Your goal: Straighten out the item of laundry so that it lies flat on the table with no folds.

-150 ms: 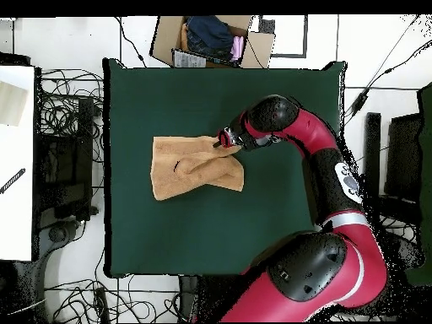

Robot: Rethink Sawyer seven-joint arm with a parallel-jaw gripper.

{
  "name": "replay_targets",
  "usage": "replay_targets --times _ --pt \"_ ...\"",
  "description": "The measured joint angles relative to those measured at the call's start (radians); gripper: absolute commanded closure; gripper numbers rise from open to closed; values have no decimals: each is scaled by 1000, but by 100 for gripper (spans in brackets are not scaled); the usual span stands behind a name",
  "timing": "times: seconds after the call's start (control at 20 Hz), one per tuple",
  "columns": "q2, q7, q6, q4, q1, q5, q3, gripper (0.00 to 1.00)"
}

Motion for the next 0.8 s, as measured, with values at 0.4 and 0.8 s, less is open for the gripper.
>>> replay_targets --times 0.4,0.8 --pt "0 0 0 0 0 -2 0 0" --pt "0 0 0 0 0 -3 1 100"
